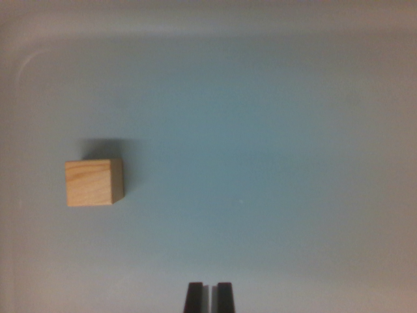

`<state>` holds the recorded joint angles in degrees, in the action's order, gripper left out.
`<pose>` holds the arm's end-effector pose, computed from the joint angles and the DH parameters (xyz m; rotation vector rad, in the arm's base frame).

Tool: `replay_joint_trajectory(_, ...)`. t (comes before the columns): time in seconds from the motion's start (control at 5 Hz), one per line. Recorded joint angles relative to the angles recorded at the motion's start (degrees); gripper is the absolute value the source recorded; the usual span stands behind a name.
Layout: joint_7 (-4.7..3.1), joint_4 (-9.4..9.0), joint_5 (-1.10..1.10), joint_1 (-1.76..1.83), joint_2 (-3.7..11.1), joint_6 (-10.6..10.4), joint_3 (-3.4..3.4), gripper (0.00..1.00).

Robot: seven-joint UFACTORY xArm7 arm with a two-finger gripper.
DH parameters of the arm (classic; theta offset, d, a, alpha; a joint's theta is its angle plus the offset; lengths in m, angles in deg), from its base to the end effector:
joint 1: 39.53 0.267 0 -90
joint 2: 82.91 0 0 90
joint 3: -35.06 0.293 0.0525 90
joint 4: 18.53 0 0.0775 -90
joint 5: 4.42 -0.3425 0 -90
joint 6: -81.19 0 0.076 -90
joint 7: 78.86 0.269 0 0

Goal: Push wooden cube

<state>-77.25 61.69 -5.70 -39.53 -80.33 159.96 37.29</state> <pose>0.4869 0.0245 0.2894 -3.1185 -0.0097 0.0319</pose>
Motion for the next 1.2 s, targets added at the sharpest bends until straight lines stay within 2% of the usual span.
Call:
replay_joint_trajectory(0.2,0.0,0.0,0.0,0.0,0.0,0.0,0.0,0.0)
replay_joint_trajectory(0.4,0.61,-1.68,0.13,0.39,0.83,-2.4,0.46,0.0)
replay_joint_trajectory(0.6,0.61,-1.68,0.13,0.39,0.83,-2.4,0.46,0.0)
replay_joint_trajectory(0.8,1.24,-3.43,0.26,0.8,1.7,-5.0,0.93,0.0)
replay_joint_trajectory(1.0,1.24,-3.43,0.26,0.8,1.7,-5.0,0.93,0.0)
replay_joint_trajectory(1.2,1.87,-5.16,0.4,1.21,2.56,-7.5,1.4,0.0)
